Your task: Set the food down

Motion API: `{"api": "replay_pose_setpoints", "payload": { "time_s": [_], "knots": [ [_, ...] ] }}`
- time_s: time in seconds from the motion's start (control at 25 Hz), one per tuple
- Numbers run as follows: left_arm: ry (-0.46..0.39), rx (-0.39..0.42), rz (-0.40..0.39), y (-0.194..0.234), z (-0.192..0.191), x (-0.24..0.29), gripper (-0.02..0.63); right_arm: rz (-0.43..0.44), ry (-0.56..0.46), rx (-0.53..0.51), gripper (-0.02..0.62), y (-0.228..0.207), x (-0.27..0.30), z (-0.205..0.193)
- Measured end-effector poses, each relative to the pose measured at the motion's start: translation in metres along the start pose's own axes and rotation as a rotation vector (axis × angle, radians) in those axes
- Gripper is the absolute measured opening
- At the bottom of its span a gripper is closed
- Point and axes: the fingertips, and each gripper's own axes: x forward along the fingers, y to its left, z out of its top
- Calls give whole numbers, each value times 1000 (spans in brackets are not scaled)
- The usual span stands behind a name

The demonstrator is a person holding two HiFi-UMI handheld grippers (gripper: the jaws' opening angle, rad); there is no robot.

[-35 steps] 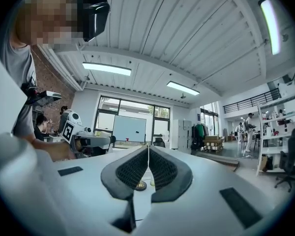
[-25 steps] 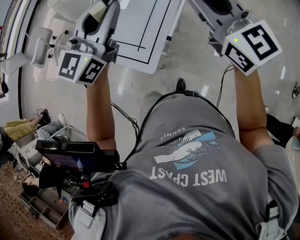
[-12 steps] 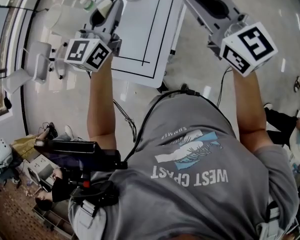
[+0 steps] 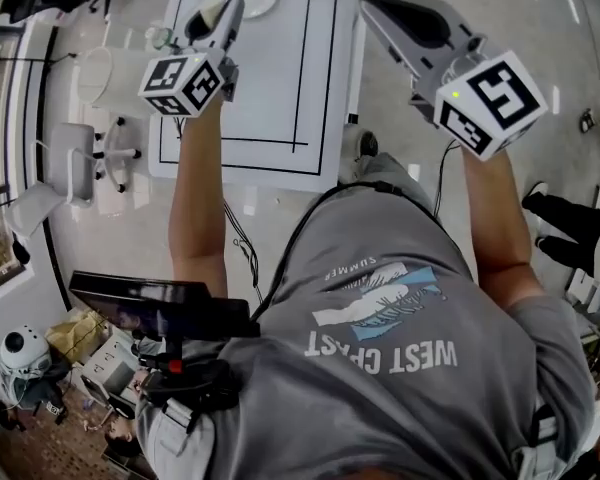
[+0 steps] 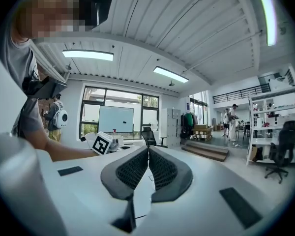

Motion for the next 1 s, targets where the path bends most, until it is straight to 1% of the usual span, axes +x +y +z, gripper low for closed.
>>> {"api": "replay_pose_setpoints", "payload": {
  "time_s": [0.16, 0.32, 0.4, 0.56, 0.8, 1.0],
  "knots": [
    [67, -4, 16, 30, -28, 36, 100, -19, 28, 31, 9, -28, 9, -17],
    [133, -38, 62, 60, -67, 73, 100, -12, 50, 60, 8, -57, 23, -38],
    [178, -43, 79, 73, -85, 91, 100, -6, 60, 78, 9, -70, 28, -45],
    [266, -30, 119, 109, -118, 115, 100, 7, 96, 98, 8, -91, 50, -56],
    [390, -26, 160, 155, -191, 147, 100, 13, 145, 130, 8, -114, 71, -95],
    [475, 7, 193, 178, -219, 163, 100, 18, 179, 150, 9, -127, 80, -107]
  ]
}}
